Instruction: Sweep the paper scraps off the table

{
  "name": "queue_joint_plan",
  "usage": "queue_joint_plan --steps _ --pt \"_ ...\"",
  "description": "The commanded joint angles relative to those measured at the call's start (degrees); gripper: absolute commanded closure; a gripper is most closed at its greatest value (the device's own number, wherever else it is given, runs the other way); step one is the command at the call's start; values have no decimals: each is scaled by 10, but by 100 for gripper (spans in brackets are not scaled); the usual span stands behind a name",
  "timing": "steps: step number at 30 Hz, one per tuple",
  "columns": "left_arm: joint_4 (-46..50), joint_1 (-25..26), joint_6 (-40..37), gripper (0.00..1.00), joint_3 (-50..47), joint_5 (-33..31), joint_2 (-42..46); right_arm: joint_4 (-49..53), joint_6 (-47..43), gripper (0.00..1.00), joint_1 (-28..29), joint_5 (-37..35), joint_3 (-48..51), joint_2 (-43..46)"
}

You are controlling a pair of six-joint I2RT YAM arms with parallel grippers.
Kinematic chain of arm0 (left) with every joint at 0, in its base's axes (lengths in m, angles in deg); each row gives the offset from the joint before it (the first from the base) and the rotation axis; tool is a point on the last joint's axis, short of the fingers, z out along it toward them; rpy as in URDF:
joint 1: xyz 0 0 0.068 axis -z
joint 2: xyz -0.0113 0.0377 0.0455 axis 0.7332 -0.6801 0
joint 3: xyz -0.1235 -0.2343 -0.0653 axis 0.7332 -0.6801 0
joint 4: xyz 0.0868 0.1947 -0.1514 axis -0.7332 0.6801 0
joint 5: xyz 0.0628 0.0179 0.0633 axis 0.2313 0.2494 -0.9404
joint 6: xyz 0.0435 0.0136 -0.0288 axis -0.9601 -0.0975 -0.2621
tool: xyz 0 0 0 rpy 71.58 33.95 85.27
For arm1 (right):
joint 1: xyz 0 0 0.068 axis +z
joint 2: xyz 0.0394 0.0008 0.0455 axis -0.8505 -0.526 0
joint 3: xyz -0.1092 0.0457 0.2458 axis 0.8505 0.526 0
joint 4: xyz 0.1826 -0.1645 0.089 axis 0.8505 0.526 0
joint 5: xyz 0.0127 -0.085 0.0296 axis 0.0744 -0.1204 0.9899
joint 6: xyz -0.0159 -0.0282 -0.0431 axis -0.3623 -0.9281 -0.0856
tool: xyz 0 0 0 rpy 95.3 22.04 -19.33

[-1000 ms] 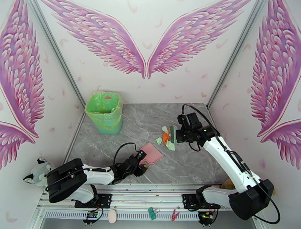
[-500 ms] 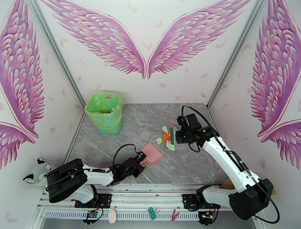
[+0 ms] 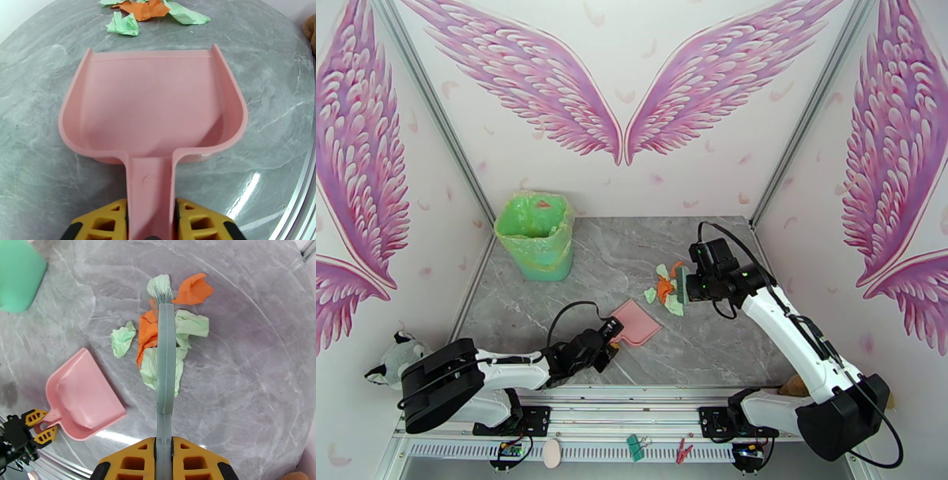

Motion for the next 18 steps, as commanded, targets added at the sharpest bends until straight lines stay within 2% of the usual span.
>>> queue_joint_plan --steps 1,5,9,13,18 --pt "132 2 1 100 73 -27 22 26 -16 100 -5 -88 -51 -3" --pt "278 7 2 100 154 -39 16 57 -28 100 -5 -178 -96 -37" --pt "357 12 -2 100 199 -54 15 81 -45 100 -5 -221 -147 -99" --pt "400 12 -11 100 220 -55 14 96 -62 100 -4 -258 -199 -161" --pt "410 12 -21 100 232 -34 -3 97 -112 100 -5 -297 -297 -262"
